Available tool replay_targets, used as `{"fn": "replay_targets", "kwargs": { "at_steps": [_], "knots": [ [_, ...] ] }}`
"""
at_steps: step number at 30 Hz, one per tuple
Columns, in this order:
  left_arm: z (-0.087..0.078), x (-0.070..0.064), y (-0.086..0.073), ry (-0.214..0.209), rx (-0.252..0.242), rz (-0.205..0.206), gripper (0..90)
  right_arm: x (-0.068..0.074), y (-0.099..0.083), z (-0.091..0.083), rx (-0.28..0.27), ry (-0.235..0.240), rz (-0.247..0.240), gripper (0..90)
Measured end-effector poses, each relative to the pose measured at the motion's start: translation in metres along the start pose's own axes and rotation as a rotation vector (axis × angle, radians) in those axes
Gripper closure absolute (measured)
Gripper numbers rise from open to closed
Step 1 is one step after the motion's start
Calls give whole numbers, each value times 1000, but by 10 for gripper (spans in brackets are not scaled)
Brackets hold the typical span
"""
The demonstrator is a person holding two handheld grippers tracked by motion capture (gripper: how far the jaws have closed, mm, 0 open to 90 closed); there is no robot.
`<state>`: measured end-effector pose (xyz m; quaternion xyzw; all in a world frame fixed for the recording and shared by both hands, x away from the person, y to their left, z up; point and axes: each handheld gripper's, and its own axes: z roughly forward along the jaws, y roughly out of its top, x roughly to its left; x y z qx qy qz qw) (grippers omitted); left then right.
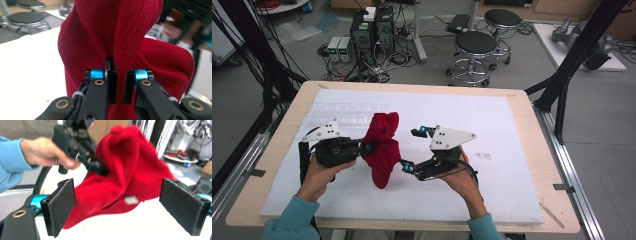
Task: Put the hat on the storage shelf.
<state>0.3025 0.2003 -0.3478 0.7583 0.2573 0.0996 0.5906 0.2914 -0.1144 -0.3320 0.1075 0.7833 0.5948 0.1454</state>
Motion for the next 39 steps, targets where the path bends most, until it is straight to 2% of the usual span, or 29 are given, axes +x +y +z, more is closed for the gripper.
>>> {"fn": "replay_targets", "kwargs": {
  "at_steps": [4, 5, 9, 14, 15, 17, 19, 23, 26, 30, 36, 39],
  "knots": [
    [1, 3, 5, 49, -17, -23, 864, 4, 1, -2, 5, -17, 15, 125],
    [1, 3, 6, 56, -22, -29, 864, 7, 2, -2, -6, -29, 37, 125],
    [2, 5, 9, 82, -37, -44, 864, 9, -1, -2, -18, -42, 65, 125],
    [6, 7, 13, 111, -50, -59, 865, 11, -12, 3, -4, -53, 124, 126],
    [6, 7, 14, 113, -51, -58, 864, 12, -14, 5, 23, -59, 142, 126],
    [7, 6, 17, 116, -54, -51, 864, 15, -15, 11, 60, -50, 148, 139],
    [8, 5, 20, 116, -62, -52, 864, 16, -15, 13, 66, -48, 155, 153],
    [9, 2, 26, 120, -79, -50, 864, 18, -14, 20, 71, -25, 172, 244],
    [9, 0, 30, 124, -87, -44, 865, 19, -13, 24, 79, -18, 173, 270],
    [9, -2, 33, 123, -94, -38, 865, 19, -13, 29, 82, -29, 181, 271],
    [10, 6, 42, 128, -104, -33, 865, 18, -12, 30, 81, -31, 179, 271],
    [10, 5, 46, 129, -113, -14, 865, 15, -12, 30, 74, -43, 179, 278]
  ]
}}
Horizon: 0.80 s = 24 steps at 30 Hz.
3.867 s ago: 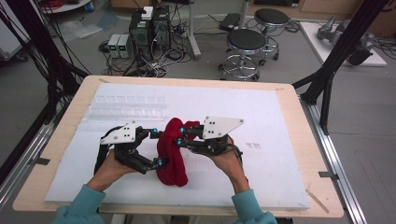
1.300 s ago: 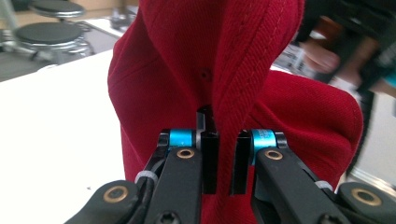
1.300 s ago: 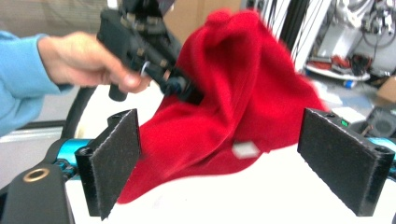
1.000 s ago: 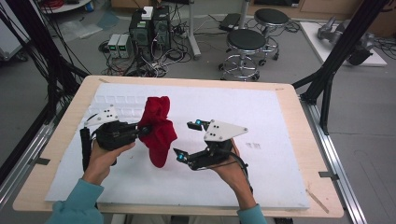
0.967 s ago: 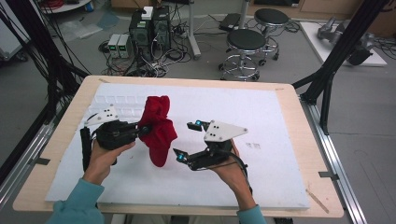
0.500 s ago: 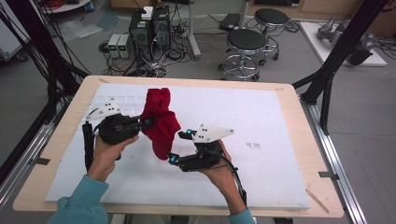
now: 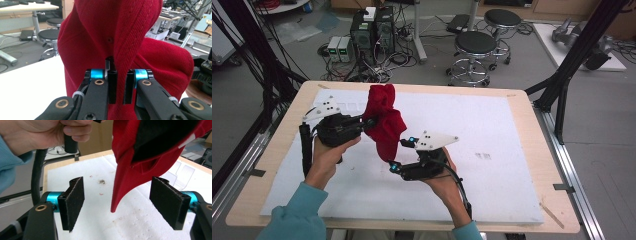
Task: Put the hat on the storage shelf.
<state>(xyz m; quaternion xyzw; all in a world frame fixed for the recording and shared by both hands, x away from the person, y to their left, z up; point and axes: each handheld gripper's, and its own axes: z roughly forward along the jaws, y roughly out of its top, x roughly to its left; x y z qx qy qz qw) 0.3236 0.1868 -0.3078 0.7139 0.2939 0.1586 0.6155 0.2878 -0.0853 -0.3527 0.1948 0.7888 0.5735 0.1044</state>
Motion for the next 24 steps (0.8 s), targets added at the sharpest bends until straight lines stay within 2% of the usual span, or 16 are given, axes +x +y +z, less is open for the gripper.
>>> {"fn": "replay_targets", "kwargs": {
  "at_steps": [5, 8, 10, 13, 14, 15, 16, 17, 21, 24],
  "knots": [
    [2, -1, 2, 3, -10, 2, 865, -2, 1, 1, -11, -16, -7, 340],
    [4, -2, 2, 2, -12, 7, 865, -2, 3, 3, -20, -21, -10, 422],
    [4, -3, 2, -2, -14, 10, 865, -5, 4, 6, -26, -35, 1, 515],
    [4, -4, 2, -3, -19, 12, 865, -5, 5, 7, -25, -47, 15, 567],
    [4, -4, 2, -3, -19, 14, 865, -5, 5, 7, -27, -47, 26, 622],
    [4, -4, 2, -4, -18, 15, 865, -5, 5, 7, -27, -47, 26, 622],
    [4, -4, 2, -5, -22, 14, 865, -6, 6, 8, -25, -45, 33, 707],
    [4, -4, 2, -3, -26, 14, 865, -6, 6, 8, -25, -45, 33, 707],
    [3, -4, 2, 1, -27, 16, 864, -6, 5, 9, -21, -34, 48, 833],
    [3, -3, 2, 0, -22, 17, 863, -6, 6, 10, -19, -13, 69, 848]
  ]
}}
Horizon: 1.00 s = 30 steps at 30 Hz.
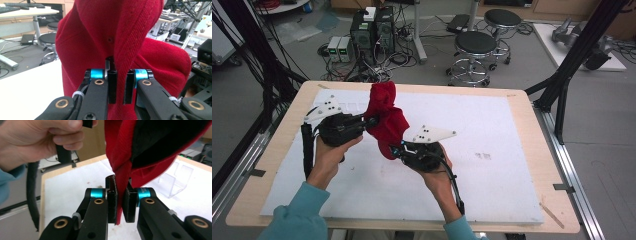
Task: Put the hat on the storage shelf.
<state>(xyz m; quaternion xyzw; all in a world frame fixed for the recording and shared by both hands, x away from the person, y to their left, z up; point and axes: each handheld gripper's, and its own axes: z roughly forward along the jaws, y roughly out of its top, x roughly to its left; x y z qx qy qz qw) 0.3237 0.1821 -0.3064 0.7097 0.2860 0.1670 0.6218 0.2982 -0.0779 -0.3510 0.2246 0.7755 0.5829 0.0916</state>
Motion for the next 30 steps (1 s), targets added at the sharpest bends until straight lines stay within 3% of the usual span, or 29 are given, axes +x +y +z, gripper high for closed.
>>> {"fn": "replay_targets", "kwargs": {
  "at_steps": [5, 8, 10, 11, 12, 13, 14, 25, 30],
  "knots": [
    [-1, 1, 0, -3, -6, -5, 855, 2, 1, 0, -1, -10, -14, 853],
    [-2, 2, 0, -9, -16, -18, 798, 2, 1, 0, -10, -13, -18, 854],
    [-3, 4, 0, 5, -22, -51, 632, 3, 1, -1, -7, -16, -14, 855],
    [-2, 5, 1, 29, -20, -77, 296, 2, 1, -2, -10, -23, -15, 855],
    [-1, 7, 1, 55, -9, -115, 296, 2, 1, -2, -6, -25, -9, 855],
    [-1, 11, 0, 79, 2, -136, 156, 2, 1, -3, -6, -27, 0, 856],
    [-2, 13, -1, 80, 3, -132, 101, 1, 1, -3, -5, -31, 0, 856],
    [-14, 17, -3, 48, -67, -93, 75, 0, 1, -3, -13, -49, 17, 855],
    [-21, 20, -6, 73, -72, -65, 75, -2, 1, -5, -21, -68, 21, 855]
  ]
}}
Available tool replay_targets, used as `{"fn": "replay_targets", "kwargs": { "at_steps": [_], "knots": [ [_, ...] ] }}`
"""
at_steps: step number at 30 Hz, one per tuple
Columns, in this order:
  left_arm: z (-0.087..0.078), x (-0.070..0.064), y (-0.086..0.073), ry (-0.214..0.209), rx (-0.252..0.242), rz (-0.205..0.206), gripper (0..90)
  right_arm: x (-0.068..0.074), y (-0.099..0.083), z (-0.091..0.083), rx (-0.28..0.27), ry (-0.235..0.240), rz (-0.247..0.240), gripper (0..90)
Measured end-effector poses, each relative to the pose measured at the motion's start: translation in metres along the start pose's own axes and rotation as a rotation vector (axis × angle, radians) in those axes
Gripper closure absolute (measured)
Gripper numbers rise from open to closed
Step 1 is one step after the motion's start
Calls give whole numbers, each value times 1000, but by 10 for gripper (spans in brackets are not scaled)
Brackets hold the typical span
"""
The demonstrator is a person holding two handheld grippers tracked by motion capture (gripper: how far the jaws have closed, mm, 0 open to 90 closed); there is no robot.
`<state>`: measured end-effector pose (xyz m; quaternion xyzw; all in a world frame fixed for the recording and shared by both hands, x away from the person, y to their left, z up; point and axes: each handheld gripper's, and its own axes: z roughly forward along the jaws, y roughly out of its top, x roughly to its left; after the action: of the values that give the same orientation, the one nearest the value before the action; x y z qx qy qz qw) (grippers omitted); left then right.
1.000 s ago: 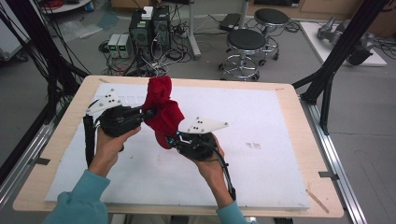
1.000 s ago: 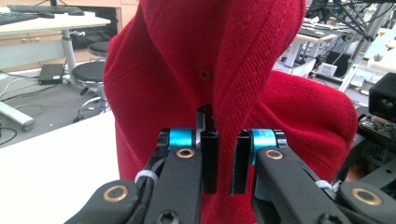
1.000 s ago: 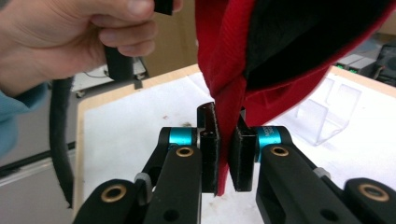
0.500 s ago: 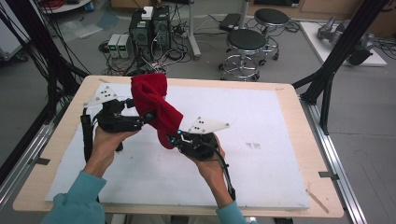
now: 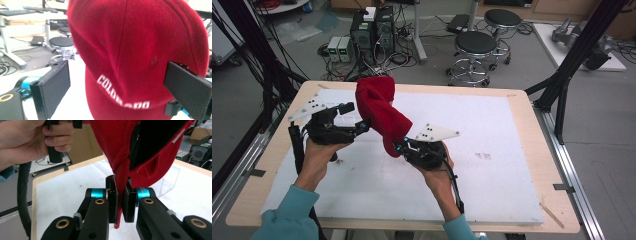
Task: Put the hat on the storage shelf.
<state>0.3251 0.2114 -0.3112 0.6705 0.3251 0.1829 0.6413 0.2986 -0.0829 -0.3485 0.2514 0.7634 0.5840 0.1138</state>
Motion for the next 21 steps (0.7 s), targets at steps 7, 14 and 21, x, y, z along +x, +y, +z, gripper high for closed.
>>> {"fn": "replay_targets", "kwargs": {
  "at_steps": [7, 14, 21],
  "knots": [
    [-20, 8, -21, 74, 25, 78, 77, -5, 1, 2, -23, -13, 6, 855],
    [-46, 25, -51, 131, 6, 65, 81, -11, 6, 9, -40, -37, 14, 855],
    [-71, 38, -81, 186, -18, 51, 82, -21, 12, 15, -58, -61, 35, 855]
  ]
}}
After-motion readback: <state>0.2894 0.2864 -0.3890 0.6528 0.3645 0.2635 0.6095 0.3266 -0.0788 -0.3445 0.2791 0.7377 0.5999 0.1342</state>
